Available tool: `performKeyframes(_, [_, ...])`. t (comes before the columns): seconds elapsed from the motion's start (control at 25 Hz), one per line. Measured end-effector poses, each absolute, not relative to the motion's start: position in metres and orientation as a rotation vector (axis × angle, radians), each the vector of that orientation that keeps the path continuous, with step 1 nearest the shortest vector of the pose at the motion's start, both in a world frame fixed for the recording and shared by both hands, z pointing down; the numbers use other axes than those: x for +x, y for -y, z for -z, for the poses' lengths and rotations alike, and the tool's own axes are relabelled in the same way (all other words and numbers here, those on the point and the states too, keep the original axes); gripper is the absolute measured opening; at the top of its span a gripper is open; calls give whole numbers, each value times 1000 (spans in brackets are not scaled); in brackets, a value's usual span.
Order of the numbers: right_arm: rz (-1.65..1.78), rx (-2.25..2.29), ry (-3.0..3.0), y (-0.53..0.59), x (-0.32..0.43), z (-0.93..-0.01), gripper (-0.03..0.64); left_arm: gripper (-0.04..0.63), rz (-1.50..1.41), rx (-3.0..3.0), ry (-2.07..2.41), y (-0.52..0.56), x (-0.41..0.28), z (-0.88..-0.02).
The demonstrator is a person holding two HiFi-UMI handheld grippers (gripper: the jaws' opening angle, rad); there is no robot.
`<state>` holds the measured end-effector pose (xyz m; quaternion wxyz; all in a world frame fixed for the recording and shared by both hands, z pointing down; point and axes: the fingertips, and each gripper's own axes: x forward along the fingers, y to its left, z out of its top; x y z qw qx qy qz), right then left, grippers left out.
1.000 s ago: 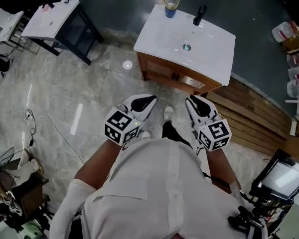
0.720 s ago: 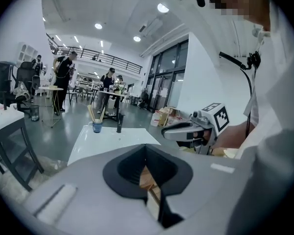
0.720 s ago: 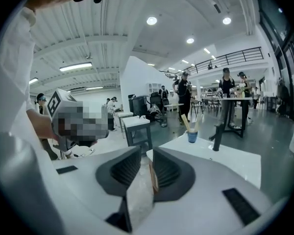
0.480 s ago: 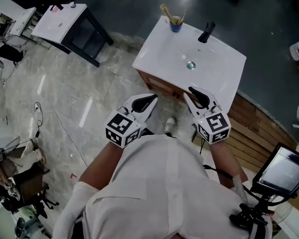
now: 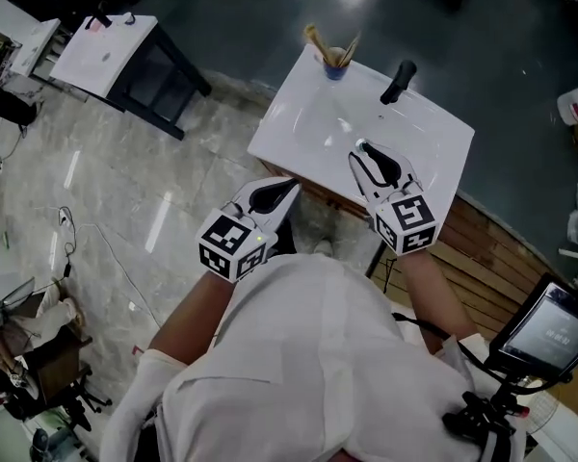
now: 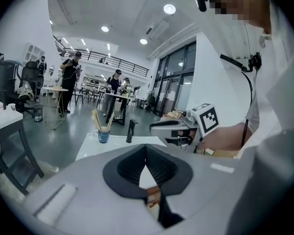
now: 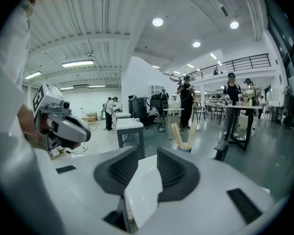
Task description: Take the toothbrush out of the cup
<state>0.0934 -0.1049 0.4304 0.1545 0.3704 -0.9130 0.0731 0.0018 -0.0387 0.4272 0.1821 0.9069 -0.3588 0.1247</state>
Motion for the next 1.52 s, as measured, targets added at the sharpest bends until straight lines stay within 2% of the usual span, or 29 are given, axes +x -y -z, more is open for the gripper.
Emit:
performKeyframes(0.44, [-118, 1165, 2520, 237, 45, -430, 149, 7, -352, 2632, 867, 138, -25, -421])
performKeyframes(0.8, [-119, 1247, 2412, 344, -5, -488, 186, 6, -379, 2617, 844, 208, -88, -457])
performKeyframes(1.52, [-121, 1404, 2215, 402, 5, -501, 192, 6, -346, 2611, 820, 237, -132, -434])
